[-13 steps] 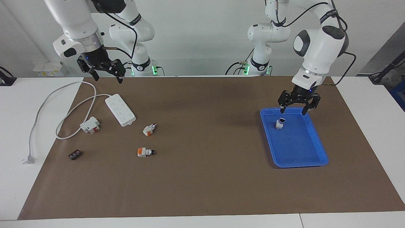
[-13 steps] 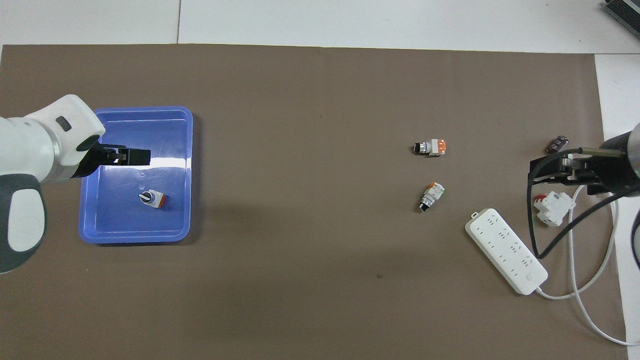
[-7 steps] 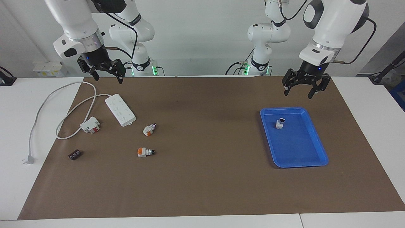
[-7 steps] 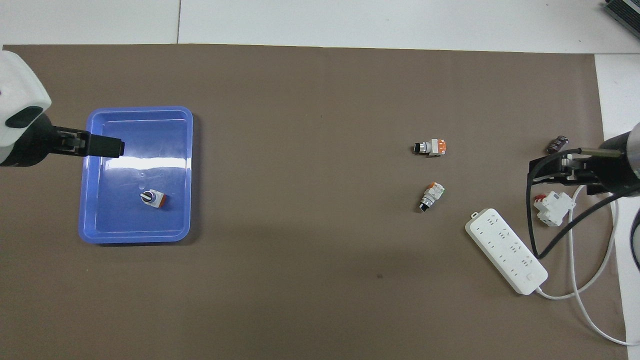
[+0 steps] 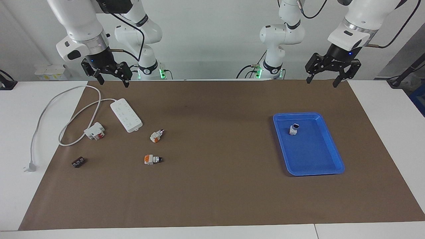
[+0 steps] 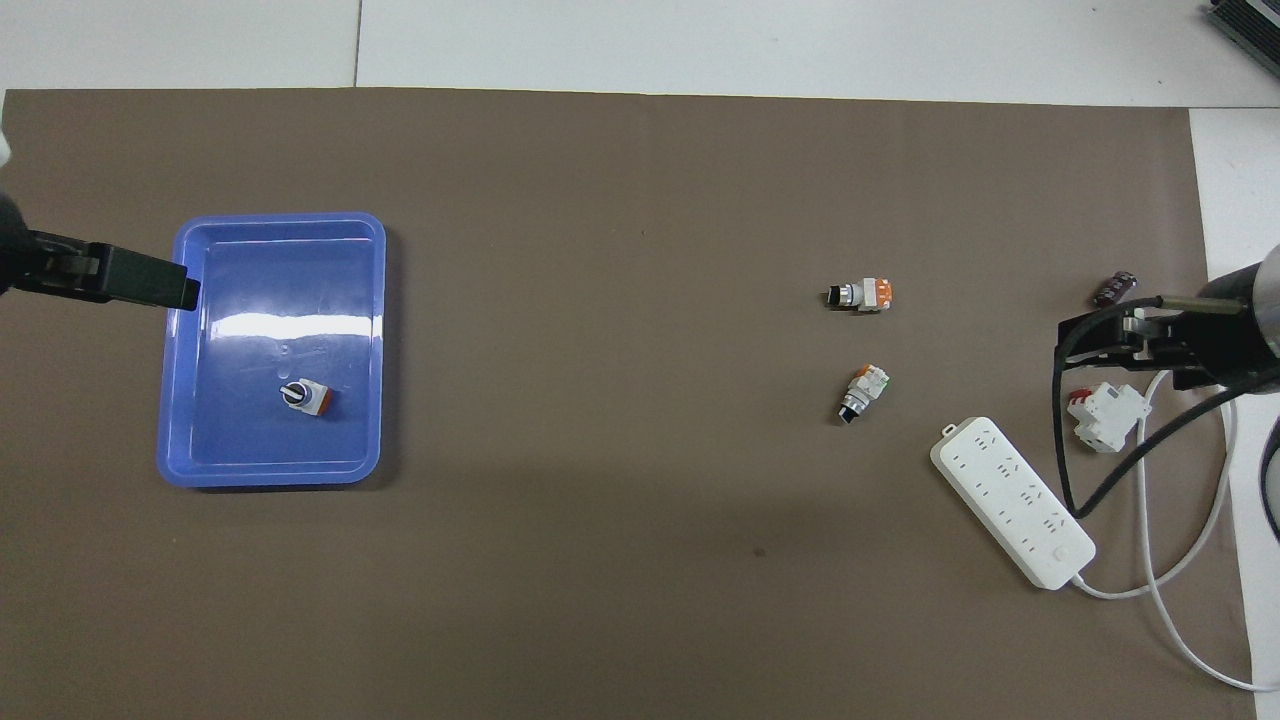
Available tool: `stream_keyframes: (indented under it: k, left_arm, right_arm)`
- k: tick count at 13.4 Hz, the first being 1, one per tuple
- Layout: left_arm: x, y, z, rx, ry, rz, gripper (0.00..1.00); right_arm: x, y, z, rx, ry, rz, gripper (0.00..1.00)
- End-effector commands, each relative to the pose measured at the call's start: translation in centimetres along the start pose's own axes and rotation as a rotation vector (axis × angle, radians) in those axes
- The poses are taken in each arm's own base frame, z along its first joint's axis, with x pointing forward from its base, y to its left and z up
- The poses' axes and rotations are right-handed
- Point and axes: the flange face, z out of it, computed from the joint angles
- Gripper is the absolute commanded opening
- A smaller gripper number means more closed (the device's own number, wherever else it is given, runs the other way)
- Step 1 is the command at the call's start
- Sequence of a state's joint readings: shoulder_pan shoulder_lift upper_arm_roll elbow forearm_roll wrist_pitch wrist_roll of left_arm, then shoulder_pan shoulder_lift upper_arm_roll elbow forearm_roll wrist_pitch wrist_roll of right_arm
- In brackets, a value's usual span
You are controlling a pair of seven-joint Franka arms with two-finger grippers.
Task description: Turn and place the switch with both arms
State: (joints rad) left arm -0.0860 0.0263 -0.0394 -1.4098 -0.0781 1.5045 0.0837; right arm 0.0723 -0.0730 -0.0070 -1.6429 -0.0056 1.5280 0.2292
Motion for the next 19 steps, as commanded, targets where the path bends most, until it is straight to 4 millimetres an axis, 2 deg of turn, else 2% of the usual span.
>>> stream_keyframes:
  k: [1,5,6,9,19]
  left_arm:
    - [-1.7,-1.0,-0.6,0.033,-0.058,0.056,1.00]
    - [-3.1,-1.6,-0.4,0.050,-0.103,0.004,1.00]
    - [-3.1,-2.2,-0.5,0.051,-0.100,-0.051,1.00]
    - [-2.9,-2.8,-0.6,0.054,-0.093,-0.074,1.00]
    - [-3.3,-2.8,-0.4,0.052,-0.110,-0.070,1.00]
  right_arm:
    - [-0.6,0.0,-0.5,-0.007,0.007,-0.005,1.00]
    - [-0.6,0.0,-0.6,-0.004,0.014,0.001,1.00]
    - [-0.6,0.0,-0.7,-0.004,0.013,0.001,1.00]
    - [-0.5,0.0,-0.6,-0.004,0.016,0.001,1.00]
    - [-0.5,0.0,-0.3,-0.004,0.014,0.001,1.00]
